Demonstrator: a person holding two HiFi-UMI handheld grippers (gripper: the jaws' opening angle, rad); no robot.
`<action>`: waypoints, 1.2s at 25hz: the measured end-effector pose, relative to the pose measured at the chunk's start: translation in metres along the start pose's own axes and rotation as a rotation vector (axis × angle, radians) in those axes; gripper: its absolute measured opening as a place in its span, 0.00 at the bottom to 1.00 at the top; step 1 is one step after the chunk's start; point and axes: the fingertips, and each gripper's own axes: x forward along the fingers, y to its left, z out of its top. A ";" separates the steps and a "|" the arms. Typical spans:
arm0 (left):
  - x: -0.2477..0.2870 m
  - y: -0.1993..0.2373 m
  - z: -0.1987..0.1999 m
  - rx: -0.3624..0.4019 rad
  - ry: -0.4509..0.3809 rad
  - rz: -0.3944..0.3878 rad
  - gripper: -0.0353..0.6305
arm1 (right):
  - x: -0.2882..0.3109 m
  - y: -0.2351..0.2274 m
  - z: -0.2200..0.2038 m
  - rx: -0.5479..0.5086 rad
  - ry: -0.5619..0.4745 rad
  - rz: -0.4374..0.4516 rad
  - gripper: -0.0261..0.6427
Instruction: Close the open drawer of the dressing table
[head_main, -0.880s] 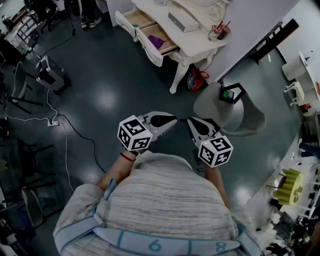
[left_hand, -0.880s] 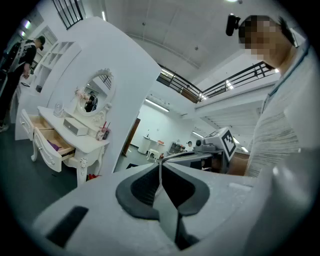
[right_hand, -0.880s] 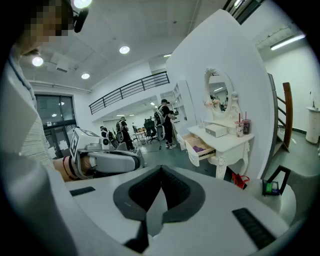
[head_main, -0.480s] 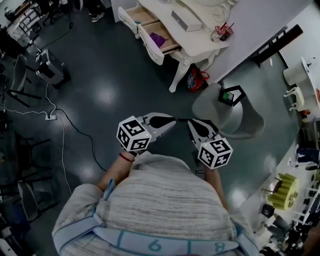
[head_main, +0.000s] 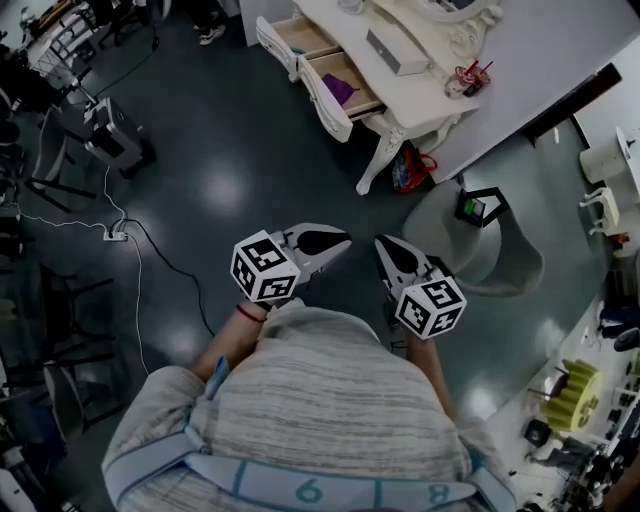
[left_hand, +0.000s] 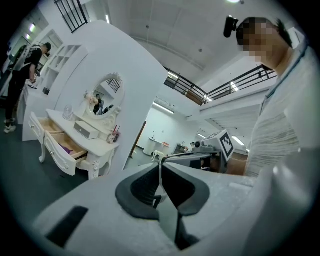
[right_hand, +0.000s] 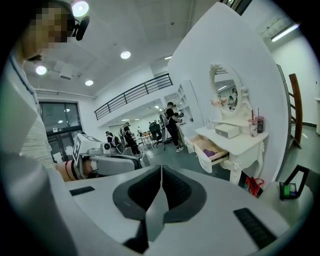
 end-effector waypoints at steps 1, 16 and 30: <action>-0.006 0.007 0.003 0.004 0.001 0.001 0.09 | 0.010 0.004 0.002 -0.001 -0.003 0.005 0.06; -0.067 0.097 0.027 0.021 0.020 -0.019 0.09 | 0.120 0.032 0.022 0.007 -0.016 0.018 0.06; -0.029 0.188 0.061 -0.003 0.022 0.003 0.09 | 0.199 -0.049 0.074 0.022 -0.043 0.037 0.06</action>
